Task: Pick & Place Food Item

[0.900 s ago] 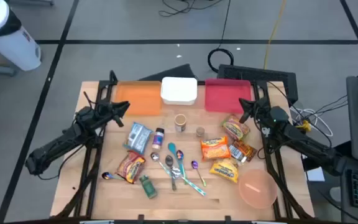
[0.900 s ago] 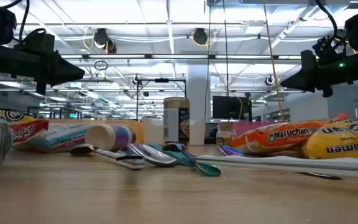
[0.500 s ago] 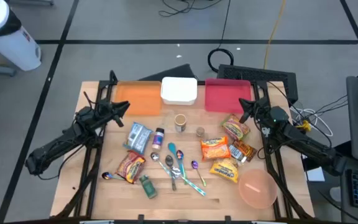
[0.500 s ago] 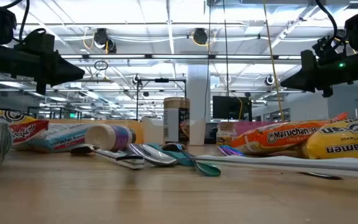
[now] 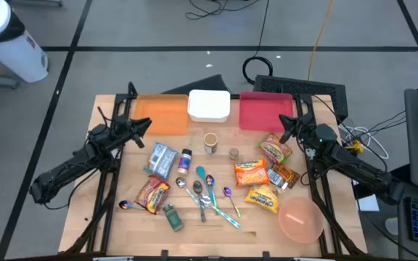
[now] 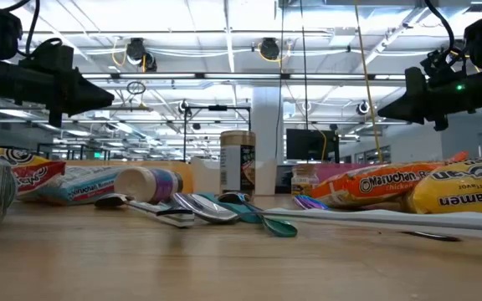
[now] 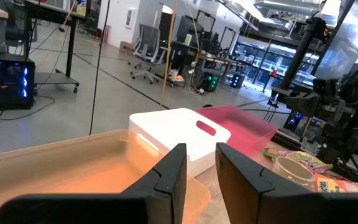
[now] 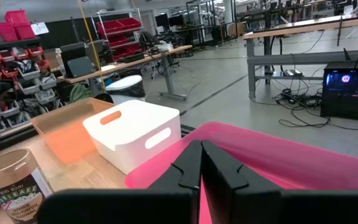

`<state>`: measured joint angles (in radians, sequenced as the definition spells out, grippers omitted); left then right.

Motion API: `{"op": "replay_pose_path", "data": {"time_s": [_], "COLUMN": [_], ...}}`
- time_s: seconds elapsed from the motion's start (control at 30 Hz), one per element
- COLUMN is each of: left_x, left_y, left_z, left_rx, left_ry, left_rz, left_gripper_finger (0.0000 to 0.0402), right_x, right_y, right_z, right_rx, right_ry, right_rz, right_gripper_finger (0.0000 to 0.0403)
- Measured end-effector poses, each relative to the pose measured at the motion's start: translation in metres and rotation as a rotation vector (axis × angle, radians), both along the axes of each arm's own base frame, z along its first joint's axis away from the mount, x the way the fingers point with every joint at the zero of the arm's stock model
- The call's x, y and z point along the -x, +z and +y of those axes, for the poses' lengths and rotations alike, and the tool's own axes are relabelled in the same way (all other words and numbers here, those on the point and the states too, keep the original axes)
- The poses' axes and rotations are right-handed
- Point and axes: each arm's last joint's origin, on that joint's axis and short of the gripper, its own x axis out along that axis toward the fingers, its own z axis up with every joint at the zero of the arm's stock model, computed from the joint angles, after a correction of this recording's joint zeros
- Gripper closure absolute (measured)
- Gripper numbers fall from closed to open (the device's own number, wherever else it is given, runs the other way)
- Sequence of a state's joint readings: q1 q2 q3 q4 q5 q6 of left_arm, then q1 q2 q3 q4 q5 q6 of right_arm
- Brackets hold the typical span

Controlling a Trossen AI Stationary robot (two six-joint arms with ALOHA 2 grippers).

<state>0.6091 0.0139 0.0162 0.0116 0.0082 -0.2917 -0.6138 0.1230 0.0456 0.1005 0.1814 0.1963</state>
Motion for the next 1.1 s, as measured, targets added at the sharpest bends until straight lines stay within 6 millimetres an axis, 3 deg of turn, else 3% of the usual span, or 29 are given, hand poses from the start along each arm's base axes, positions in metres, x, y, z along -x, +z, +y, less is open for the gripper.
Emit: {"op": "replay_pose_path", "data": {"time_s": [0.57,0.83,1.1], "left_x": [0.0,0.0,0.0], "left_y": [0.0001,0.0001,0.0001], "left_z": [0.0,0.0,0.0], "left_rx": [0.0,0.0,0.0], "left_ry": [0.0,0.0,0.0], "left_rz": [0.0,0.0,0.0], "left_gripper_finger": [0.0311,0.0311,0.0311], "right_x": [0.0,0.0029,0.0024], "right_y": [0.0,0.0007,0.0001], "right_z": [0.0,-0.0027,-0.0019], "right_rx": [0.004,0.27,0.316], "right_ry": [0.0,-0.124,-0.11], "right_rz": [0.004,0.304,0.362], "right_gripper_finger": [0.0399,0.0399,0.0399]}}
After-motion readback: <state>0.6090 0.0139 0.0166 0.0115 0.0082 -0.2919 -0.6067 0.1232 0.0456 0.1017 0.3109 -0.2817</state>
